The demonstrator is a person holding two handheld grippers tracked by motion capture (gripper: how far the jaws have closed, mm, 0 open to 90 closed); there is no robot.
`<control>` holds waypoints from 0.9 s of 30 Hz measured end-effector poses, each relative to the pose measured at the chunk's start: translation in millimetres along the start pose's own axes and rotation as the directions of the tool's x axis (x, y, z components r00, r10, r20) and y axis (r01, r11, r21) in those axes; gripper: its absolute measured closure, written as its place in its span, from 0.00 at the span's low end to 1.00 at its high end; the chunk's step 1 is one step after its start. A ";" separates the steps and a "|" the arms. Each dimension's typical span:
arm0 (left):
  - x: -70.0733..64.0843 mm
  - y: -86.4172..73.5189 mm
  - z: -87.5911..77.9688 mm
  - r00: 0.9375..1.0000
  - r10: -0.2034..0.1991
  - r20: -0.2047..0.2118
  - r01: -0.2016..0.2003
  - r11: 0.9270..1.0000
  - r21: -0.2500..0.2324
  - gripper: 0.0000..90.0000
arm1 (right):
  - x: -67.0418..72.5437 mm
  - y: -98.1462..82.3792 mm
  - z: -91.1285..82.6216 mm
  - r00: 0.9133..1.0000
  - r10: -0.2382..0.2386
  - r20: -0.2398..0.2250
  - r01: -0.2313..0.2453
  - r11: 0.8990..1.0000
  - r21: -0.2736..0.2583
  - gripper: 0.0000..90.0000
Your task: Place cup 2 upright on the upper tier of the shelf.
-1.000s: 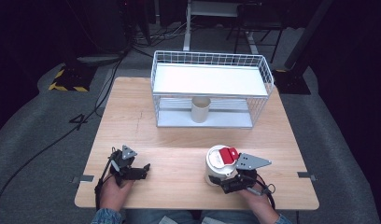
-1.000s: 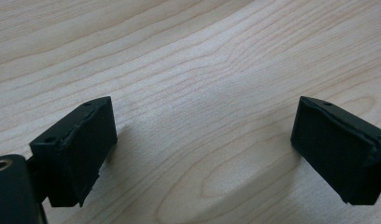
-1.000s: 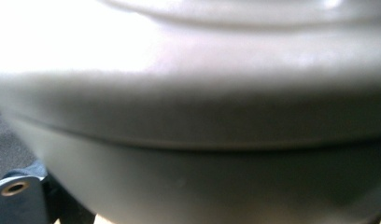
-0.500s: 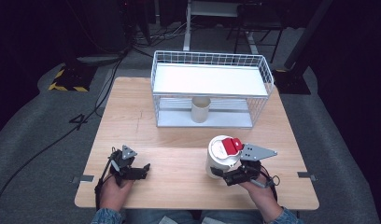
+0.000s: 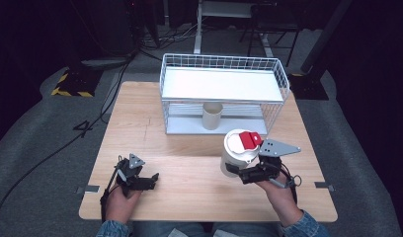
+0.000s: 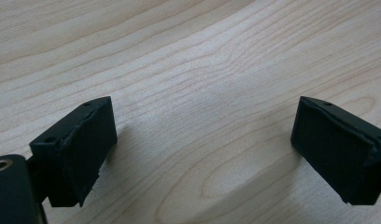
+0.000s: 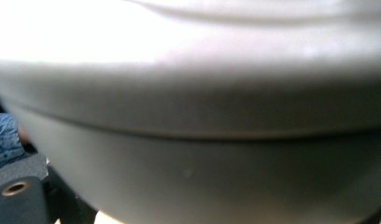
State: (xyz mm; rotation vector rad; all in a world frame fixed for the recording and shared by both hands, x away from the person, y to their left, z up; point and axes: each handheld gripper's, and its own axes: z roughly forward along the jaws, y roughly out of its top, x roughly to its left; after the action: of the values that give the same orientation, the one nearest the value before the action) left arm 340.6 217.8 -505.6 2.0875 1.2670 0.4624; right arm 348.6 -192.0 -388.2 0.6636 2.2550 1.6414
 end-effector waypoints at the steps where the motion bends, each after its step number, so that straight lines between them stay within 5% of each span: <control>1: 0.0 0.0 0.0 1.000 0.000 0.000 0.000 1.000 0.000 0.08 | -0.7 3.2 -0.4 1.000 -0.003 0.000 0.003 1.000 -0.003 0.10; 27: -0.5 0.0 0.0 1.000 -0.004 -0.006 0.004 1.000 0.001 0.08 | -30.8 78.3 0.6 0.999 -0.021 0.046 0.021 1.000 -0.007 0.10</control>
State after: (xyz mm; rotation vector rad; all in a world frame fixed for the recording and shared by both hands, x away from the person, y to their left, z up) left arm 340.3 217.3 -505.6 2.0850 1.2753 0.4672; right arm 391.1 -187.6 -315.7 0.6664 2.2155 1.6077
